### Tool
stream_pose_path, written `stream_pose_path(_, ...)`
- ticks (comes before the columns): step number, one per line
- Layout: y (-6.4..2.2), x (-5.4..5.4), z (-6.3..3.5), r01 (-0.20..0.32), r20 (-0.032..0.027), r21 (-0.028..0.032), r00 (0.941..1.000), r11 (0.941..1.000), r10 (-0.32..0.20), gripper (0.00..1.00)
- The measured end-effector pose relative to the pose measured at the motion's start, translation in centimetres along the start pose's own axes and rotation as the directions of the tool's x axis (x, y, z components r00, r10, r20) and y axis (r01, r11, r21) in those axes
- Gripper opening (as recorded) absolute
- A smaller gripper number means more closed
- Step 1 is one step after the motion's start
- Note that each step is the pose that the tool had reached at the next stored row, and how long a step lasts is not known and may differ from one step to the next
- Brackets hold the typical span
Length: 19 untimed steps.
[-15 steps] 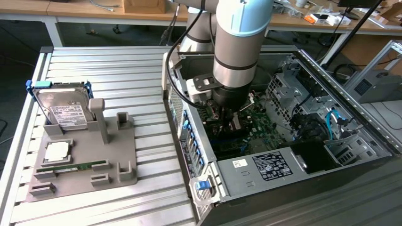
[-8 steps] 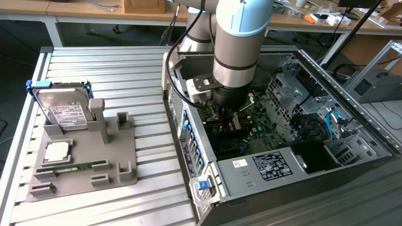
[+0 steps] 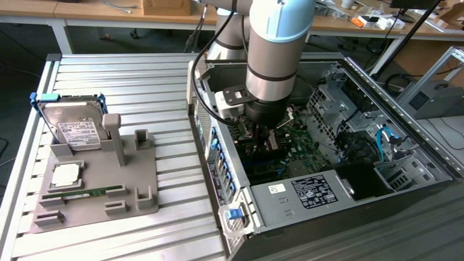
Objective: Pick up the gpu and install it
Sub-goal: 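Insert the gpu into the slot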
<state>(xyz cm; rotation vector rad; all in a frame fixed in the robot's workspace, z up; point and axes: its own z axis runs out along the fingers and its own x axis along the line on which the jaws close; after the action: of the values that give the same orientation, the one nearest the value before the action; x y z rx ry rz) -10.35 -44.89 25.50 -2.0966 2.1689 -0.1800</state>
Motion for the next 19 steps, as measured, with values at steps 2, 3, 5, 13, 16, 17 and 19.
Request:
stream_pose_path(2,-0.02,0.0,-0.11,0.0,0.0003,0.0003,1.0,1.0,0.0,0.27)
stream_pose_path(3,-0.03,0.0,-0.16,0.0,0.0004,0.0004,1.0,1.0,0.0,0.27)
stream_pose_path(5,-0.05,0.01,-0.3,0.0,-0.0005,-0.0002,1.0,1.0,0.0,0.27)
stream_pose_path(13,-0.07,0.01,-0.41,0.0,-0.0012,-0.0002,1.0,1.0,0.0,0.27)
stream_pose_path(16,-0.05,0.01,-0.34,0.0,-0.0011,-0.0005,1.0,1.0,0.0,0.27)
stream_pose_path(17,-0.05,0.01,-0.32,0.0,-0.0011,-0.0006,1.0,1.0,0.0,0.27)
stream_pose_path(19,-0.04,0.01,-0.28,0.0,-0.0007,-0.0006,1.0,1.0,0.0,0.27)
